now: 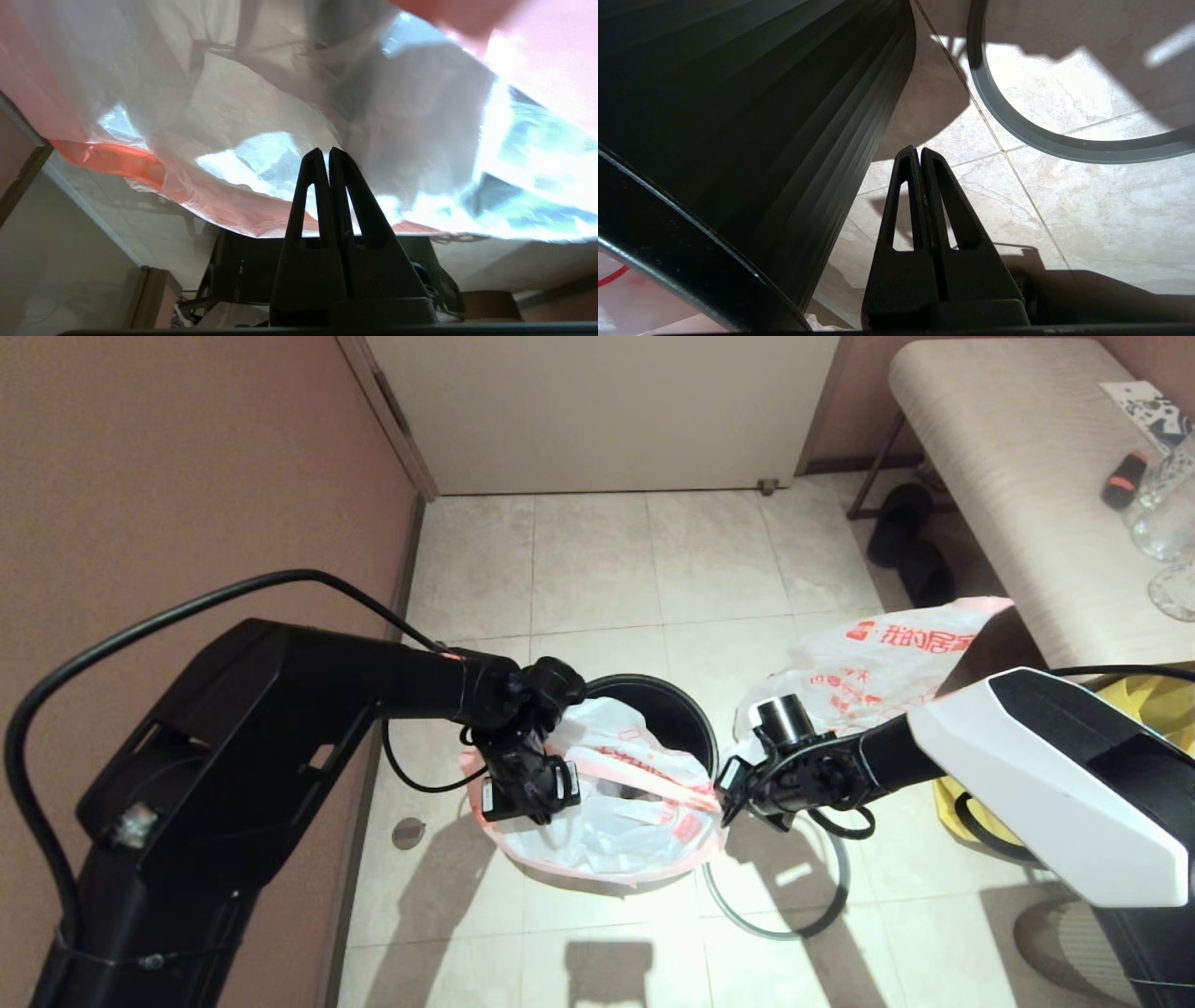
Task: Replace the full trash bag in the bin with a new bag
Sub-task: Put the new garbage bag on the trash can
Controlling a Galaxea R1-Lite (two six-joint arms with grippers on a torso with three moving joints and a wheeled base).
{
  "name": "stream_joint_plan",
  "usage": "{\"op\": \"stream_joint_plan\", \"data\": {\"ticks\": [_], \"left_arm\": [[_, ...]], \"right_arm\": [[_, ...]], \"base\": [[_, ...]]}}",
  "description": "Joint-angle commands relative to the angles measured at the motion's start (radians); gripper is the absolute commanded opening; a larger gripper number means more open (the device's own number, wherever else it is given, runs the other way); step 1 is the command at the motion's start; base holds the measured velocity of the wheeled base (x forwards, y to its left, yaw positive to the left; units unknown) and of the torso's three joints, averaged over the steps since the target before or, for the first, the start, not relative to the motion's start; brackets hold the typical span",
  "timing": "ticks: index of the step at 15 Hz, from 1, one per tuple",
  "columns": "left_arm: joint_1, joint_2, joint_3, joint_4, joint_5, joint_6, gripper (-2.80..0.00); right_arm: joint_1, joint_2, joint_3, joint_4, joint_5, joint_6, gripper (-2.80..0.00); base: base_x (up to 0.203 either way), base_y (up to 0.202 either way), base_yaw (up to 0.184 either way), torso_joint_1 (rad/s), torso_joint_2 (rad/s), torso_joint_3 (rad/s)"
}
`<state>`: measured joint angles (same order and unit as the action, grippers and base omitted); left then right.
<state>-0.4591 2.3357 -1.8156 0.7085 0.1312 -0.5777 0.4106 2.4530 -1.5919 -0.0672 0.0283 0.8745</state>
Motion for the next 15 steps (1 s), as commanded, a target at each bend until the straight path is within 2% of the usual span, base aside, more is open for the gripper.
{"op": "stream_joint_plan", "data": {"ticks": [1,11,14,15], "left_arm": [[-0.010,-0.049,0.015,0.006,-0.009,-0.002,-2.80],[-0.009,-0.012,0.015,-0.012,-0.009,-0.005,-2.80],[-0.007,-0.023,-0.003,-0.041,0.036,-0.029,-2.80],[-0.011,-0.032,0.008,-0.040,0.039,-0.029,0.00]], "right_arm": [[0.000,0.001,0.000,-0.005,0.001,0.005,-2.80],[0.000,0.003,0.000,-0.006,0.001,0.005,-2.80],[0.000,0.003,0.000,-0.006,0.001,0.005,-2.80],[0.000,0.003,0.000,-0.006,0.001,0.005,-2.80]], "base": [[0.000,0.000,0.000,0.000,0.00,0.000],[0.000,0.000,0.000,0.000,0.00,0.000],[0.000,0.000,0.000,0.000,0.00,0.000],[0.000,0.000,0.000,0.000,0.00,0.000]]}}
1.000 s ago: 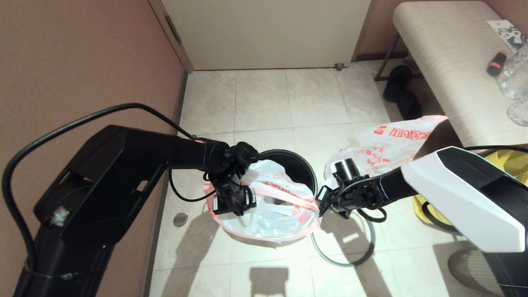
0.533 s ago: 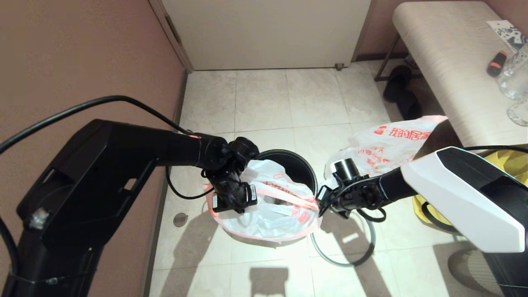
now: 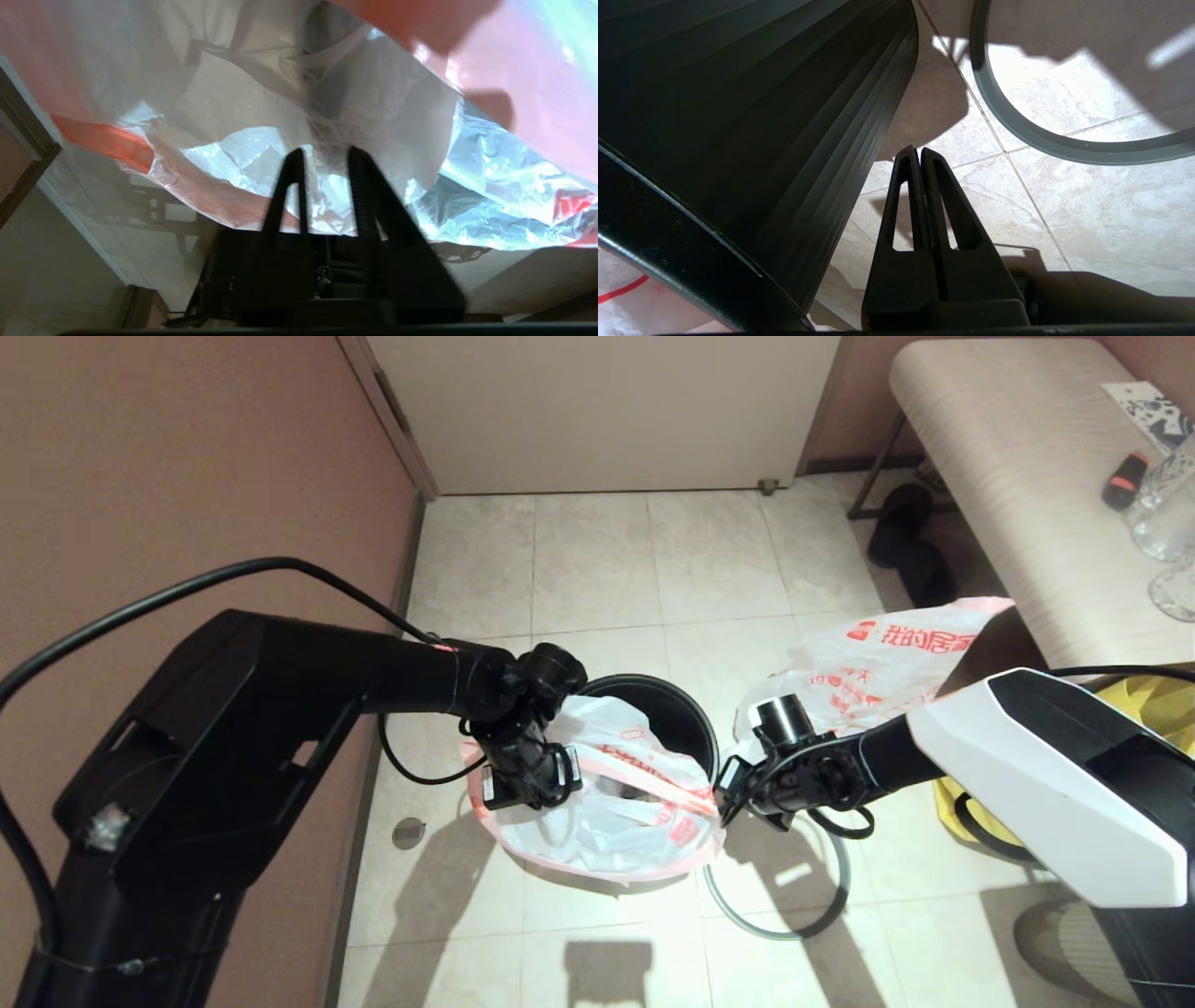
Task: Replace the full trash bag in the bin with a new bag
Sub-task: Put the new garbage bag on the trash can
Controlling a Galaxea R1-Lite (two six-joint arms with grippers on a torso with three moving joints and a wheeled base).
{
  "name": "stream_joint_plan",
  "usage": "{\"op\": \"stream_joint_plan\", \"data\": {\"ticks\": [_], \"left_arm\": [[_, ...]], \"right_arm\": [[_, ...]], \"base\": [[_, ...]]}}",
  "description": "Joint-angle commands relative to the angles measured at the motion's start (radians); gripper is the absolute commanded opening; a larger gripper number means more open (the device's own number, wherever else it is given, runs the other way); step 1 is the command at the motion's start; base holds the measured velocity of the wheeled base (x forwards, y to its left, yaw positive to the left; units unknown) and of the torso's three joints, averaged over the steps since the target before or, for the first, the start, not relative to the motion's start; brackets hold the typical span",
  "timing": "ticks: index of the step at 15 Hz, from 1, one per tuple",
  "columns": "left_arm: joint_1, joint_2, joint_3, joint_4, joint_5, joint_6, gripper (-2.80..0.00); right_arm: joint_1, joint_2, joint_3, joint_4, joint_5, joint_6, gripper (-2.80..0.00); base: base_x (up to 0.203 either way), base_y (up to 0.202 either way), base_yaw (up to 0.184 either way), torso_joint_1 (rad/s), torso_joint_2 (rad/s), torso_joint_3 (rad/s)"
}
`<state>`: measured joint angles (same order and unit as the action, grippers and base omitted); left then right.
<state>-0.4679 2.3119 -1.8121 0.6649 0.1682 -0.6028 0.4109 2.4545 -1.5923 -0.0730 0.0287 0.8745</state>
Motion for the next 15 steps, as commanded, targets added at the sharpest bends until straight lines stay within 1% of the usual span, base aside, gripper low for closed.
{"op": "stream_joint_plan", "data": {"ticks": [1,4,8,9,11,12,15], "left_arm": [[-0.004,-0.005,0.002,0.004,0.003,-0.005,0.00],[-0.005,-0.004,0.000,0.003,0.004,-0.005,0.00],[-0.002,0.076,-0.014,-0.010,0.006,-0.004,0.00],[0.001,0.098,-0.020,-0.047,0.004,-0.006,0.00],[0.005,0.131,-0.008,-0.161,0.003,-0.026,0.00],[0.003,0.138,0.004,-0.185,0.004,-0.037,-2.80],[0.002,0.138,0.004,-0.185,0.010,-0.038,-2.80]], "right_arm": [[0.000,0.001,0.000,-0.001,0.000,0.005,-2.80],[0.000,0.003,0.000,-0.001,0.000,0.005,-2.80],[0.000,0.002,0.000,-0.001,0.000,0.005,-2.80],[-0.001,0.001,0.000,-0.001,0.000,0.006,-2.80],[-0.001,0.000,0.000,-0.001,0.000,0.006,-2.80],[-0.001,0.000,0.000,-0.001,0.002,0.006,-2.80],[-0.004,-0.011,0.003,-0.001,0.000,0.007,-2.80]], "base": [[0.000,0.000,0.000,0.000,0.00,0.000],[0.000,0.000,0.000,0.000,0.00,0.000],[0.000,0.000,0.000,0.000,0.00,0.000],[0.000,0.000,0.000,0.000,0.00,0.000],[0.000,0.000,0.000,0.000,0.00,0.000],[0.000,0.000,0.000,0.000,0.00,0.000],[0.000,0.000,0.000,0.000,0.00,0.000]]}}
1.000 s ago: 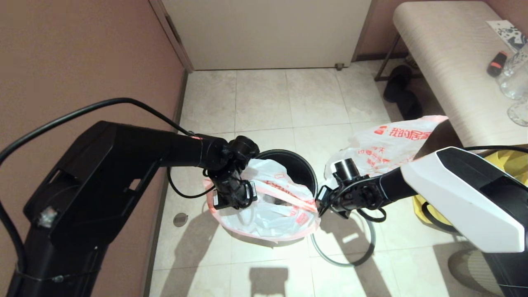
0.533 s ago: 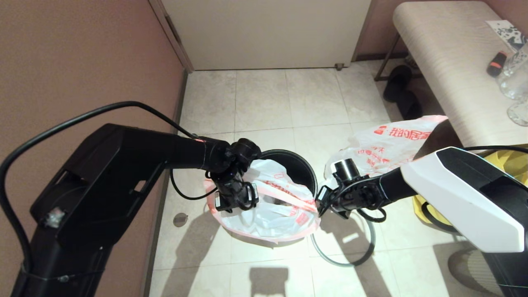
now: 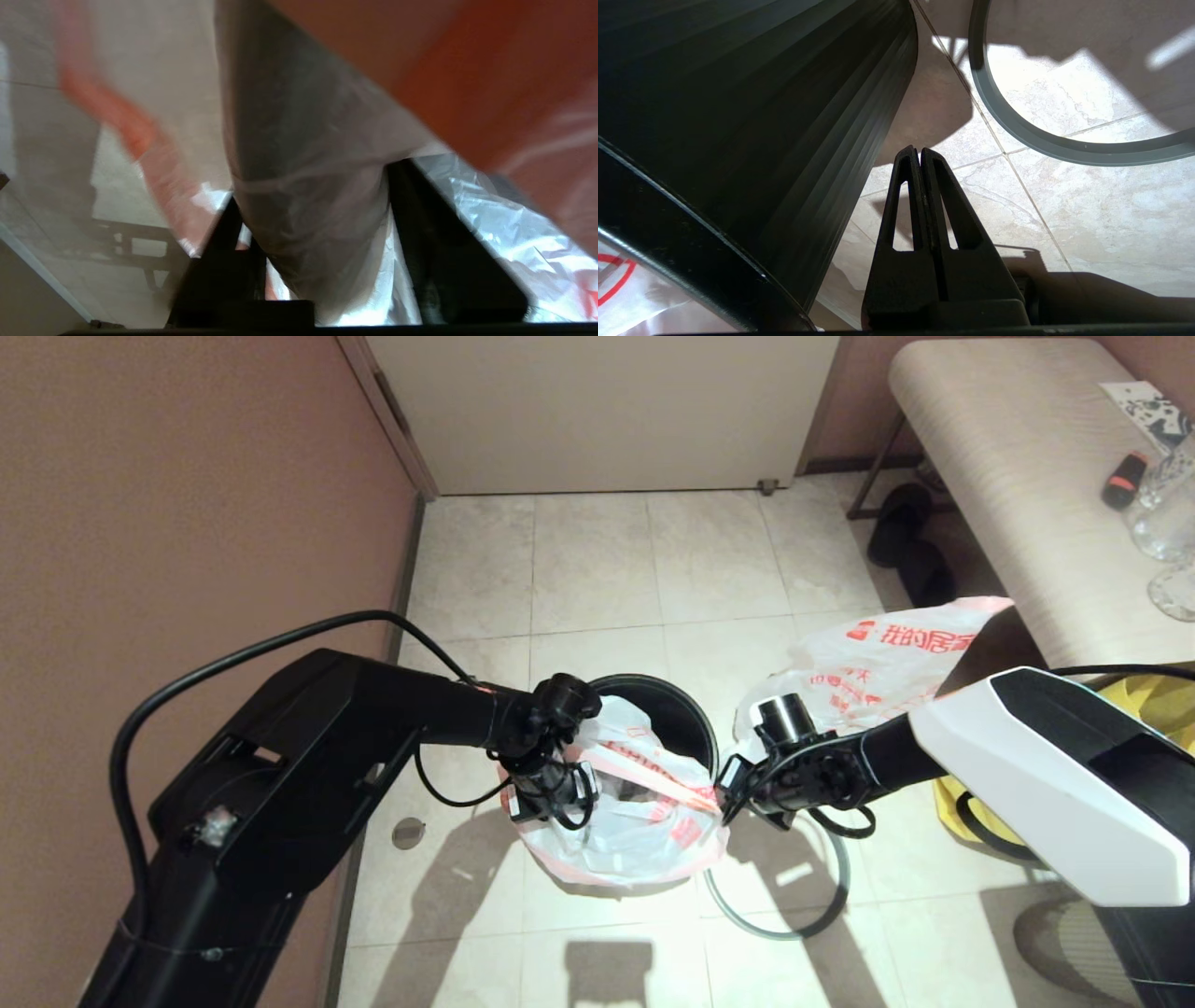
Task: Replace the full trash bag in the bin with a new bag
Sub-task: Put the new garbage bag on the trash can
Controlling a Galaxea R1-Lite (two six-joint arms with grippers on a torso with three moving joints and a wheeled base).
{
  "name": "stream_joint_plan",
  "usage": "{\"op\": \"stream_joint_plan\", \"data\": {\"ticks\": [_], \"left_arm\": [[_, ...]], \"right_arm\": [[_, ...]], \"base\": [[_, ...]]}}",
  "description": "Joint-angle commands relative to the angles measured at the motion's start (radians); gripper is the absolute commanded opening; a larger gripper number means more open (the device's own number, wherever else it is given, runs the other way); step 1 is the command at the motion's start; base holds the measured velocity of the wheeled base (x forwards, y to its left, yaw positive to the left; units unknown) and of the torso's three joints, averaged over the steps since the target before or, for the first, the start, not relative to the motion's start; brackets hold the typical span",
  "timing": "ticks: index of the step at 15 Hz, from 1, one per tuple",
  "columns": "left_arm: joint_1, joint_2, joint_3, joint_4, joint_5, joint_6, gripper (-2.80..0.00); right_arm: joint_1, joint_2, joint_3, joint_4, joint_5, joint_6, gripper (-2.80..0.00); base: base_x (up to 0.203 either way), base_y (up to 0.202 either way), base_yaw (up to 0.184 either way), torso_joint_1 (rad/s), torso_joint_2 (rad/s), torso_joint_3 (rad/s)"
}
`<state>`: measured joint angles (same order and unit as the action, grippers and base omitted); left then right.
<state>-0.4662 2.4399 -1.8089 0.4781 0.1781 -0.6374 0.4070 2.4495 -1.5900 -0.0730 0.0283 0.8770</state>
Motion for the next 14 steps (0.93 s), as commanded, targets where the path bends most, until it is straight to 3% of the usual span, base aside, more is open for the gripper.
{"op": "stream_joint_plan", "data": {"ticks": [1,8,10,12,14], "left_arm": [[0.000,0.010,0.000,0.002,0.009,-0.004,-2.80],[0.000,0.010,-0.026,0.001,0.026,-0.035,-2.80],[0.003,0.010,-0.052,0.001,0.041,-0.082,-2.80],[0.004,0.010,-0.059,0.001,0.064,-0.093,-2.80],[0.004,0.013,-0.069,0.001,0.066,-0.094,-2.80]], "right_arm": [[0.000,-0.019,0.005,-0.001,-0.001,0.005,-2.80],[0.005,-0.175,0.084,0.031,-0.029,-0.064,-2.80],[0.025,-0.246,0.082,0.141,-0.051,-0.139,-2.80],[0.059,-0.317,0.077,0.224,-0.055,-0.164,-2.80],[0.096,-0.365,0.066,0.357,-0.055,-0.250,-2.80]], "base": [[0.000,0.000,0.000,0.000,0.00,0.000],[0.000,0.000,0.000,0.000,0.00,0.000],[0.000,0.000,0.000,0.000,0.00,0.000],[0.000,0.000,0.000,0.000,0.00,0.000],[0.000,0.000,0.000,0.000,0.00,0.000]]}}
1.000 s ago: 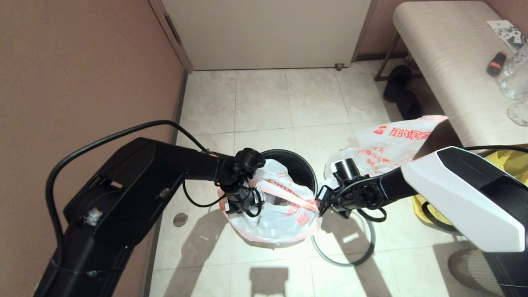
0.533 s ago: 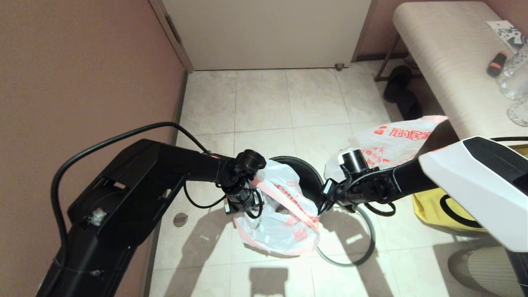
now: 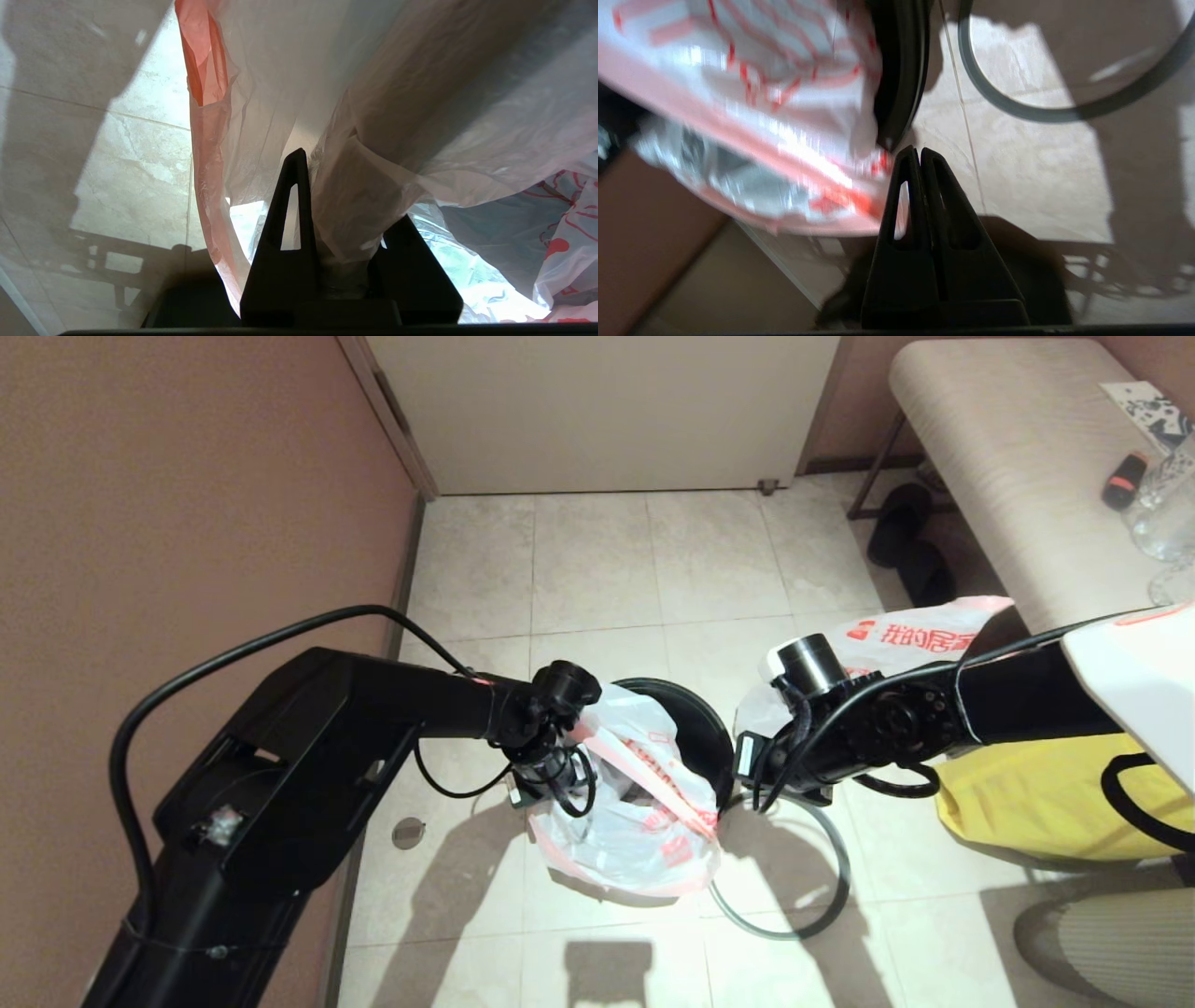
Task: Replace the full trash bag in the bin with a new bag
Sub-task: Put the new garbage bag on the trash can
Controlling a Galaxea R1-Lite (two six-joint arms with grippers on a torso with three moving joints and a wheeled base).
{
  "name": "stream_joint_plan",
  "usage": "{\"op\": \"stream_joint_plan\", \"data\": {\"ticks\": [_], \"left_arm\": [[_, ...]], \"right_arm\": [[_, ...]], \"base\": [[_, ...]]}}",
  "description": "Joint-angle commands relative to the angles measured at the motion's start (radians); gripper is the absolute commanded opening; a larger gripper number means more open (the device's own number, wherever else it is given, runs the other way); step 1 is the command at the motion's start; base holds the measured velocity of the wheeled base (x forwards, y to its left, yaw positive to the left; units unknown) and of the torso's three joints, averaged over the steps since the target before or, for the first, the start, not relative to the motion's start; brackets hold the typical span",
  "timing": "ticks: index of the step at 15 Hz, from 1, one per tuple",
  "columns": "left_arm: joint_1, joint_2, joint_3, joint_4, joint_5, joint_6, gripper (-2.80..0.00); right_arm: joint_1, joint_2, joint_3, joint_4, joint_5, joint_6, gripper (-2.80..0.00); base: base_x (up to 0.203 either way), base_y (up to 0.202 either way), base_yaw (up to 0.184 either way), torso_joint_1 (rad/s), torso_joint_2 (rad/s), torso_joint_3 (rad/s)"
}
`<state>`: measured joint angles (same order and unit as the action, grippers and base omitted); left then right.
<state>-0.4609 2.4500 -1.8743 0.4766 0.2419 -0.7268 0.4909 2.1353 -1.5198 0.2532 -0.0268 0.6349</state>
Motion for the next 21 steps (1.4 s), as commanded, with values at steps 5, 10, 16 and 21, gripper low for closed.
{"op": "stream_joint_plan", "data": {"ticks": [5,10,16,21], "left_arm": [[0.019,0.009,-0.010,-0.027,0.003,-0.008,-2.80],[0.065,0.001,-0.026,-0.021,-0.027,-0.002,-2.80],[0.091,-0.066,0.000,0.017,-0.334,-0.003,-2.80],[0.093,-0.063,0.000,0.017,-0.339,-0.003,-2.80]], "right_arm": [[0.069,-0.049,0.007,0.173,0.017,-0.163,-2.80],[0.058,-0.018,0.216,-0.076,0.158,-0.307,-2.80],[0.058,-0.030,0.526,-0.673,0.258,-0.456,-2.80],[0.053,0.082,0.515,-0.824,0.192,-0.513,-2.80]], "base": [[0.000,0.000,0.000,0.000,0.00,0.000],[0.000,0.000,0.000,0.000,0.00,0.000],[0.000,0.000,0.000,0.000,0.00,0.000],[0.000,0.000,0.000,0.000,0.00,0.000]]}}
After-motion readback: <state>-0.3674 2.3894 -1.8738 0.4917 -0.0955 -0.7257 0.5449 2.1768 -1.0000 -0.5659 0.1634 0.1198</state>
